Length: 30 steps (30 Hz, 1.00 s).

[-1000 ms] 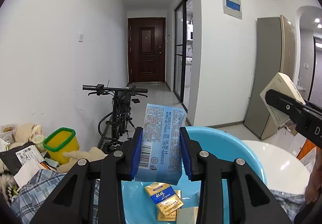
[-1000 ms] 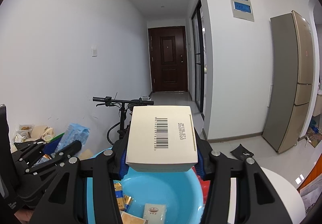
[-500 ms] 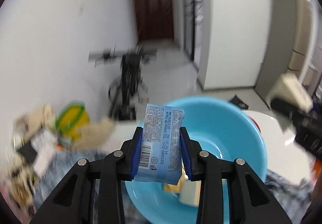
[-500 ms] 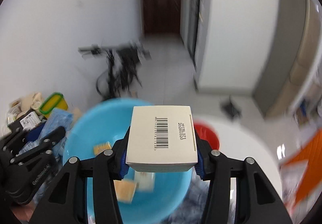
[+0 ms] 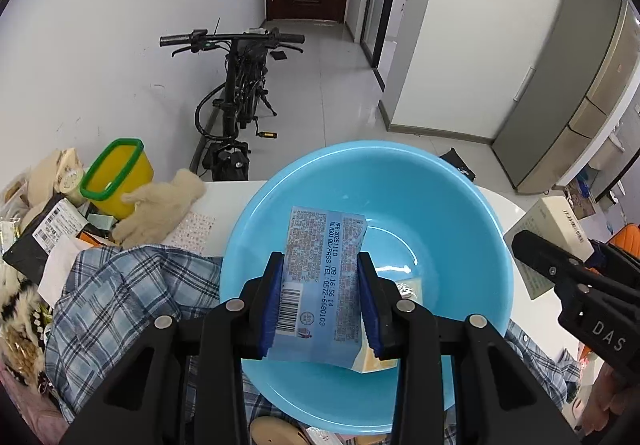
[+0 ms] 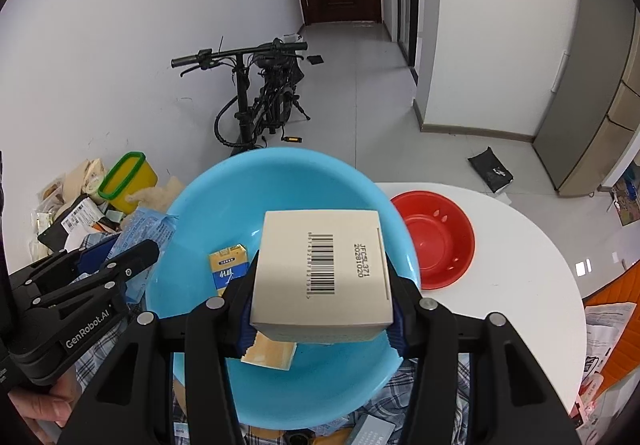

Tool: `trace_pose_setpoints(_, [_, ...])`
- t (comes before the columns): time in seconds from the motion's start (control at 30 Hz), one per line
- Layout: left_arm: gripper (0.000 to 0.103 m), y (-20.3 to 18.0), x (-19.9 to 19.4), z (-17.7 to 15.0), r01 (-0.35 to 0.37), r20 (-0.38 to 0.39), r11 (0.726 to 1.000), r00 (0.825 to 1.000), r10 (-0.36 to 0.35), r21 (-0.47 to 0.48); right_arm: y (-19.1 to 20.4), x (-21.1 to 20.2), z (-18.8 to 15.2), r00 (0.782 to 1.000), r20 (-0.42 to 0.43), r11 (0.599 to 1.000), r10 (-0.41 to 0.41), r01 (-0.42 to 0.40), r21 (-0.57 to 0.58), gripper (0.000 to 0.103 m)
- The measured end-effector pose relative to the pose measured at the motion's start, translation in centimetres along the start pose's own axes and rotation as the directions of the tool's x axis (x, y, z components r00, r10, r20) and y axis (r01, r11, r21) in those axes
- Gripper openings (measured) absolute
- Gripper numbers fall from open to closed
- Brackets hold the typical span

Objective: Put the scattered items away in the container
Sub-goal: 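Carry both held items over the light blue basin and lower them, then open the left gripper while the right gripper opens, dropping both items into the basin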

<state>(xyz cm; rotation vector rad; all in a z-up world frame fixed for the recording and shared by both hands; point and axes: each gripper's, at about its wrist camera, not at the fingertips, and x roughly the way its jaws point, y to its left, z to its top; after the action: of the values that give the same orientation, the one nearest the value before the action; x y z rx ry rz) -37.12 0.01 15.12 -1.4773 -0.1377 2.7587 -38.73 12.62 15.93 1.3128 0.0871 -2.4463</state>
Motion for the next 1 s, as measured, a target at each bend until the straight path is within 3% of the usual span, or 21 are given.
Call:
trace_pose_setpoints(0.13, [0.037,0.5,1.5,-0.1,0.037,-0.03,0.999,0.999,-0.037,-0.009,0.3,1.5,-0.3,1.0,-0.02,1.0,-0.007,0.006,-0.004,0.049])
trace_pose_setpoints(0.47, [0.037,0.2,5.7,-0.1,-0.007,-0.083,1.0,0.997,0.009,0.029,-0.5,5.4,-0.6,0.996,-0.088,1.0,-0.018,0.017,-0.013,0.049])
trace_pose_setpoints(0.73, [0.037,0.7,7.7,-0.7,0.026,-0.122,0.999,0.992,-0.022,0.033,-1.1,6.6,-0.9,0.994,-0.111,1.0,-0.004,0.004,-0.002,0.049])
trace_pose_setpoints(0.77, [0.039,0.6,7.8,-0.7,0.023,-0.123,0.999,0.992,-0.019,0.032,-1.0,6.7,-1.0,0.994,-0.113,1.0,-0.004,0.004,-0.002,0.049])
trace_pose_setpoints(0.83, [0.064,0.7,7.8,-0.7,0.002,-0.113,1.0,0.994,0.001,0.019,-0.9,6.8,-1.0,0.993,-0.115,1.0,-0.005,0.005,-0.007,0.049])
trace_pose_setpoints(0.87, [0.071,0.8,7.6,-0.6,-0.01,-0.103,1.0,0.995,0.011,0.013,-0.9,6.7,-1.1,0.993,-0.114,1.0,-0.004,0.003,-0.008,0.049])
trace_pose_setpoints(1.0, [0.073,0.9,7.2,-0.3,-0.013,-0.083,1.0,0.996,0.014,0.014,-0.6,6.6,-1.0,0.994,-0.11,1.0,-0.007,0.005,-0.019,0.049])
